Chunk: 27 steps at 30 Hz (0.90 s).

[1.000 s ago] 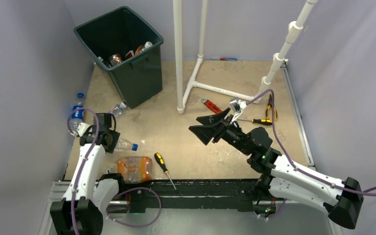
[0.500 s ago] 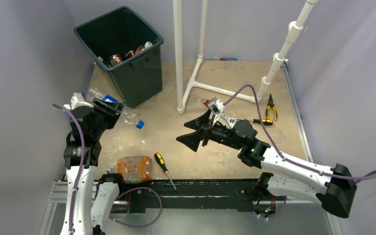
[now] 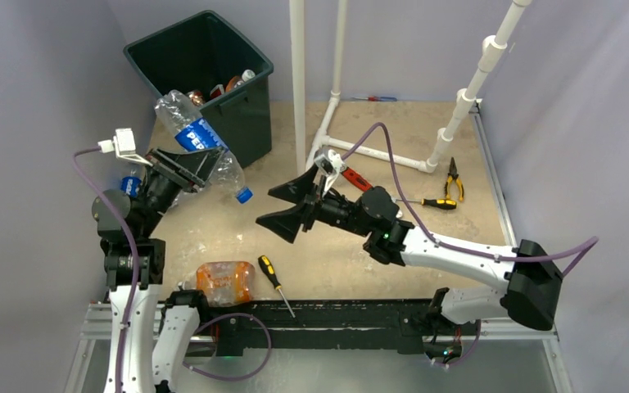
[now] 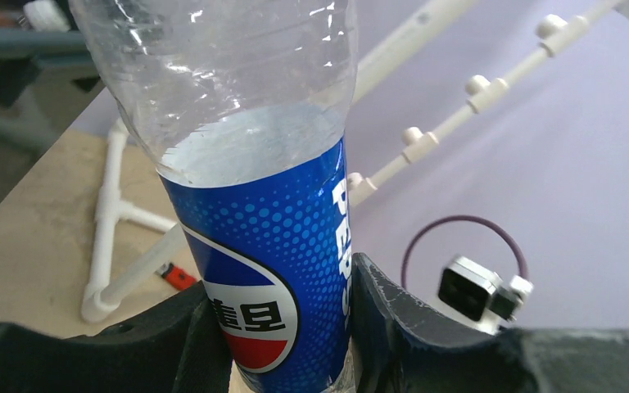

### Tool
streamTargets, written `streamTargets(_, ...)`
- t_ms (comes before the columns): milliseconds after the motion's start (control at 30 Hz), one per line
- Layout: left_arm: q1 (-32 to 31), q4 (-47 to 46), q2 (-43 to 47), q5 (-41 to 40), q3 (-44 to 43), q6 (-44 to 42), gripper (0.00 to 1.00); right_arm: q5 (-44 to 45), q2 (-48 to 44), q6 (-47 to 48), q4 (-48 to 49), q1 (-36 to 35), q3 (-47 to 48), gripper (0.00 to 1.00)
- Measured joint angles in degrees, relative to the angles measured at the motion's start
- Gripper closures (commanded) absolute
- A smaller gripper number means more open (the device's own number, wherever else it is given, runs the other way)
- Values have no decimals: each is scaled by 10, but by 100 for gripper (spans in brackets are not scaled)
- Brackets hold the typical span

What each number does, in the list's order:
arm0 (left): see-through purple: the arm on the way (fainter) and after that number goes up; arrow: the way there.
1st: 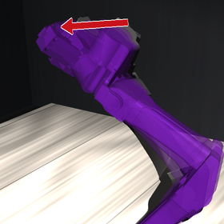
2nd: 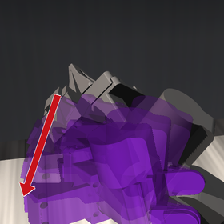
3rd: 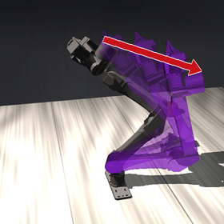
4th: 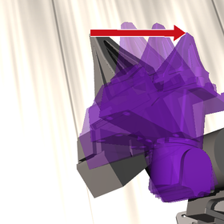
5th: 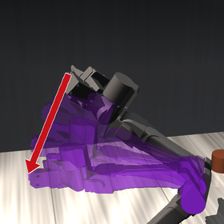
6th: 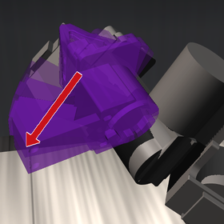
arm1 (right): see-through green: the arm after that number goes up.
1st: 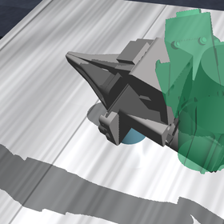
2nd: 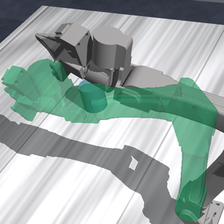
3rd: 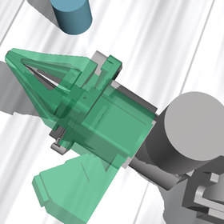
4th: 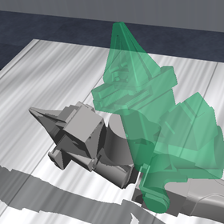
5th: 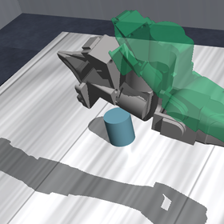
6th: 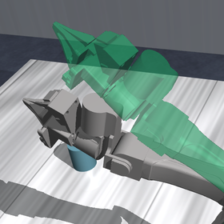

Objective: Put the plastic bottles in the bin
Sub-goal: Place the plastic bottle in the trash bin.

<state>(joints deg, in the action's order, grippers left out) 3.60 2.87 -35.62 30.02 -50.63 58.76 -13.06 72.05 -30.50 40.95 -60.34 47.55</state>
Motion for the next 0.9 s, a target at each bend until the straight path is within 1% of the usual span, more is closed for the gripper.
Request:
streamTargets(167, -2, -76, 11, 28, 0, 2, 100, 5, 50, -11, 21, 0, 58, 2)
streamTargets(300, -11, -110, 6, 40, 7, 3, 100, 5, 83, -21, 31, 0, 91, 8)
streamTargets(367, -15, -117, 1, 44, 8, 4, 100, 4, 94, -26, 38, 0, 97, 13)
streamTargets(400, -17, -120, -2, 47, 8, 5, 100, 3, 99, -29, 41, 0, 100, 18)
streamTargets(467, -19, -124, -4, 50, 8, 5, 100, 0, 108, -34, 45, 0, 107, 32)
streamTargets(567, -22, -127, -4, 52, 8, 6, 100, -11, 130, -45, 47, 0, 130, 62)
streamTargets(600, -23, -128, -3, 52, 8, 6, 98, -16, 134, -46, 47, 0, 134, 69)
streamTargets(633, -23, -128, -3, 50, 9, 2, 92, -22, 135, -52, 51, 0, 135, 74)
streamTargets(667, -23, -128, -3, 51, 12, 4, 82, -23, 133, -54, 51, -2, 134, 82)
streamTargets(700, -24, -129, -2, 50, 13, 5, 67, -21, 130, -56, 48, -2, 132, 92)
streamTargets(733, -26, -130, 0, 50, 14, 4, 51, -26, 126, -53, 46, -2, 130, 97)
streamTargets(767, -27, -129, 0, 52, 14, 3, 36, -27, 118, -50, 35, -2, 129, 100)
streamTargets(800, -31, -129, 0, 53, 14, 2, 24, -26, 111, -45, 24, -2, 129, 100)
streamTargets(833, -37, -128, 0, 54, 13, 2, 15, -27, 101, -37, 8, -2, 128, 100)
streamTargets(867, -42, -125, 0, 53, 11, -3, 9, -29, 91, -34, -5, -2, 126, 100)
streamTargets(900, -45, -115, -1, 53, 7, -12, 7, -29, 74, -27, -21, -2, 122, 100)
